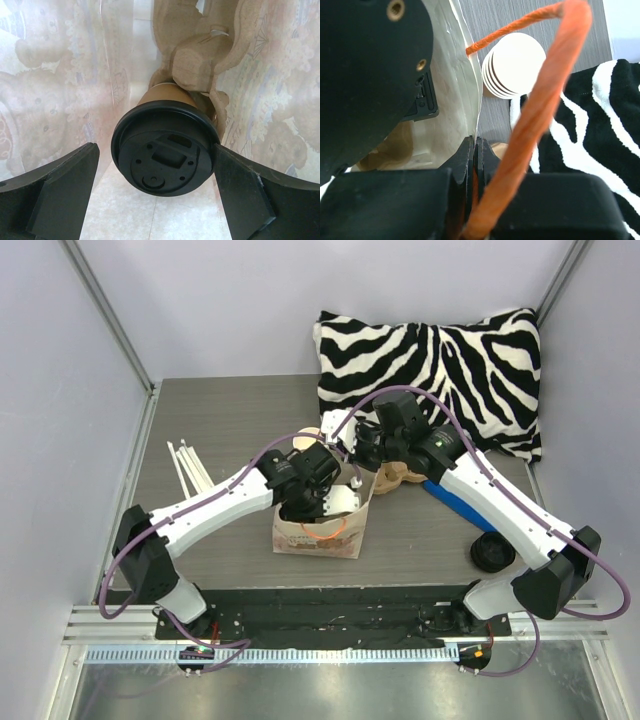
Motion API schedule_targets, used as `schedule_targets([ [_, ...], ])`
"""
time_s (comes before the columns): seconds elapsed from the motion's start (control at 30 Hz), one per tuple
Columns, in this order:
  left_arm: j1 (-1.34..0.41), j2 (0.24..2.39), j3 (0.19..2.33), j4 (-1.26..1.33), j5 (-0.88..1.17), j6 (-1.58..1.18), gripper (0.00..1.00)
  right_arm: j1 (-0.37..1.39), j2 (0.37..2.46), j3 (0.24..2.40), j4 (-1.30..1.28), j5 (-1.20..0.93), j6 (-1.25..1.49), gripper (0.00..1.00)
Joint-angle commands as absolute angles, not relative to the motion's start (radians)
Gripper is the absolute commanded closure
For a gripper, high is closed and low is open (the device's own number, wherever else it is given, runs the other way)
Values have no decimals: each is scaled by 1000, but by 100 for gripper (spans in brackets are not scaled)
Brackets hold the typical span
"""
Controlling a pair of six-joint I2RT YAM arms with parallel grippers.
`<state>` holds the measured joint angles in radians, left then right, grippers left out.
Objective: Pack the takeout coffee
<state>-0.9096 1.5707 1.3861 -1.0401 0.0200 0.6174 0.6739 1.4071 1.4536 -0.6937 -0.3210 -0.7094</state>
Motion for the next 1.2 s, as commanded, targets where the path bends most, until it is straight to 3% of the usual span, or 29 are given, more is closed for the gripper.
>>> schedule_targets([
  [0.0,-923,1566,1442,-1034,20,653,0,681,1407,1486,-693,-331,-753,99],
  [0.63,-927,1420,1359,-874,25,698,0,670,1410,1468,-680,-311,-762,99],
  [1.17,-939,1454,1535,-1038,95,709,0,670,1404,1445,-655,-293,-790,99],
])
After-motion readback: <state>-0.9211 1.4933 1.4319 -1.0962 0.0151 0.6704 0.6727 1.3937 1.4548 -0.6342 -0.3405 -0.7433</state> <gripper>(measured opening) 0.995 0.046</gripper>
